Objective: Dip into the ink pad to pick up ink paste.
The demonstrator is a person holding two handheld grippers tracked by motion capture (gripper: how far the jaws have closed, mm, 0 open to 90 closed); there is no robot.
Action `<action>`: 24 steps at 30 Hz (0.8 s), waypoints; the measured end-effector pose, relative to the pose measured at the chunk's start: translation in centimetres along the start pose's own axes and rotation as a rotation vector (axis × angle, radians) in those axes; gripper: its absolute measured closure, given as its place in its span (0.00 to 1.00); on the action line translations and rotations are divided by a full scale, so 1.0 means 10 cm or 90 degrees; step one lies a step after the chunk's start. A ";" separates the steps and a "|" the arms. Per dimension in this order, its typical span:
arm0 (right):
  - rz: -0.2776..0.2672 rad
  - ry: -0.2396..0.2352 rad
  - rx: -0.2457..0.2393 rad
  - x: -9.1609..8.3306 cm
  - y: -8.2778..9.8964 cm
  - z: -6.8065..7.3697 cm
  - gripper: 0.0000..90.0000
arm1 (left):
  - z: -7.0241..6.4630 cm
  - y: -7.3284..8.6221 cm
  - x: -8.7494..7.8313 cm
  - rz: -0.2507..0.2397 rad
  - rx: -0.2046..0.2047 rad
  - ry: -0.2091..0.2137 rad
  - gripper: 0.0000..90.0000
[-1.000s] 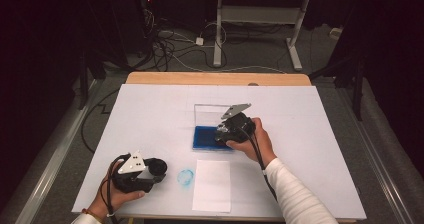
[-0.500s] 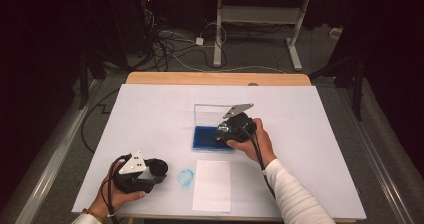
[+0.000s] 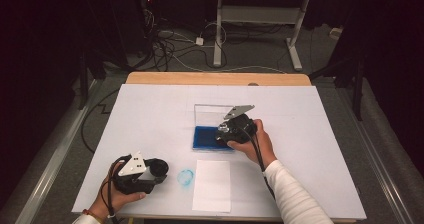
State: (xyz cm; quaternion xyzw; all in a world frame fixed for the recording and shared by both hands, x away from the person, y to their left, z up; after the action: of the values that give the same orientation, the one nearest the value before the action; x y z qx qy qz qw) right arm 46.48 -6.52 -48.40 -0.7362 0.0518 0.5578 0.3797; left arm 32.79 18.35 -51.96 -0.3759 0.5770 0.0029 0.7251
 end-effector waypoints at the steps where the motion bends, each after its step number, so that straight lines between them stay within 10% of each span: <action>1: 0.000 -0.002 0.001 0.00 0.00 -0.01 0.63 | 0.00 0.00 0.00 0.000 0.001 -0.001 0.41; 24: 0.002 0.003 0.002 0.03 0.02 0.02 0.63 | -0.02 -0.02 -0.05 -0.024 0.003 0.001 0.41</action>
State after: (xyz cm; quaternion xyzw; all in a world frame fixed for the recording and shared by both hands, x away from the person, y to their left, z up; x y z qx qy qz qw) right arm 46.38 -6.44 -48.73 -0.7369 0.0543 0.5566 0.3798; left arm 32.58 18.29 -51.46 -0.3852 0.5705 -0.0127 0.7253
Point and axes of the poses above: each handheld gripper's, and its own axes: x roughly forward along the jaws, y roughly out of its underside, z roughly to its left, the point moved 8 cm from there along x, roughly forward along the jaws, and after that the axes turned 15 degrees about z, right-handed, at the moved point
